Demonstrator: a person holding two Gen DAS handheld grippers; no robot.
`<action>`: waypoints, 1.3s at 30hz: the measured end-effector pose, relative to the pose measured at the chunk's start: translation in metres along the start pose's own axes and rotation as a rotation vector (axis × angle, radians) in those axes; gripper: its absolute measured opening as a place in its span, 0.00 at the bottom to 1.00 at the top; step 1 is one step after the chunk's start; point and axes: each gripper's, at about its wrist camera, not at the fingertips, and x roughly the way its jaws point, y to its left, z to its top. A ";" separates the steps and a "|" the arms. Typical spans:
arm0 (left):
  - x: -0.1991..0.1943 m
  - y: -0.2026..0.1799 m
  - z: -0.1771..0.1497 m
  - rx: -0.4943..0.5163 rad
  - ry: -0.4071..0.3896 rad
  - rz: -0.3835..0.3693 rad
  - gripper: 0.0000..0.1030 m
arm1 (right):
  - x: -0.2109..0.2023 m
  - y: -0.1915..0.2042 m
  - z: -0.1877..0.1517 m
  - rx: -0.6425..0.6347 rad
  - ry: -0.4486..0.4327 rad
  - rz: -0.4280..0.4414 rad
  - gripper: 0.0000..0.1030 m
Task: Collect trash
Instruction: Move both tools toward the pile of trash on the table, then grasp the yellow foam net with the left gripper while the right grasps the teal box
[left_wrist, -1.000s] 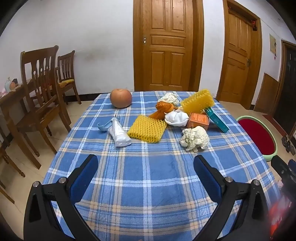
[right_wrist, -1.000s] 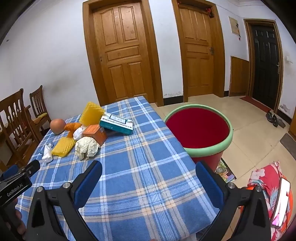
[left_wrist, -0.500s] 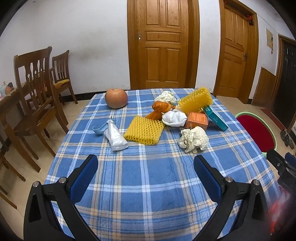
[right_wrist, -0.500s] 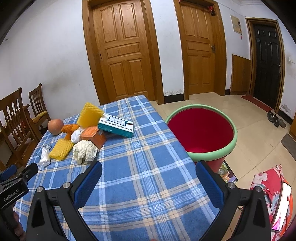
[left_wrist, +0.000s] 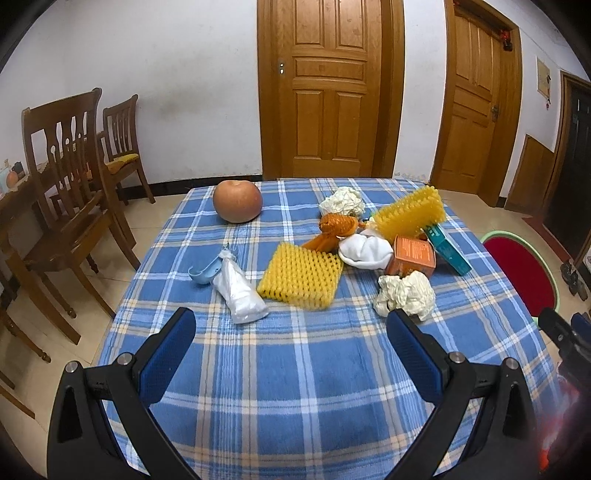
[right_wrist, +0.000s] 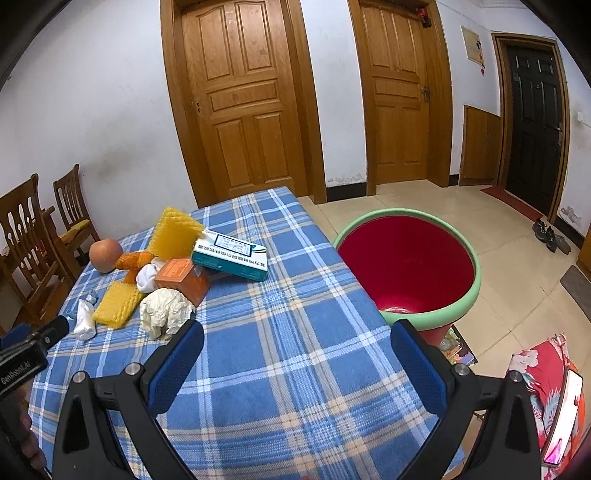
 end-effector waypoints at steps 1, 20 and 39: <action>0.001 0.001 0.001 -0.003 0.001 0.000 0.98 | 0.002 0.000 0.001 0.001 0.005 0.000 1.00; 0.033 0.023 0.012 0.014 0.046 -0.050 0.98 | 0.027 0.030 0.006 -0.007 0.083 0.022 1.00; 0.103 0.014 0.029 0.019 0.164 -0.053 0.98 | 0.120 0.045 0.047 -0.155 0.216 0.120 1.00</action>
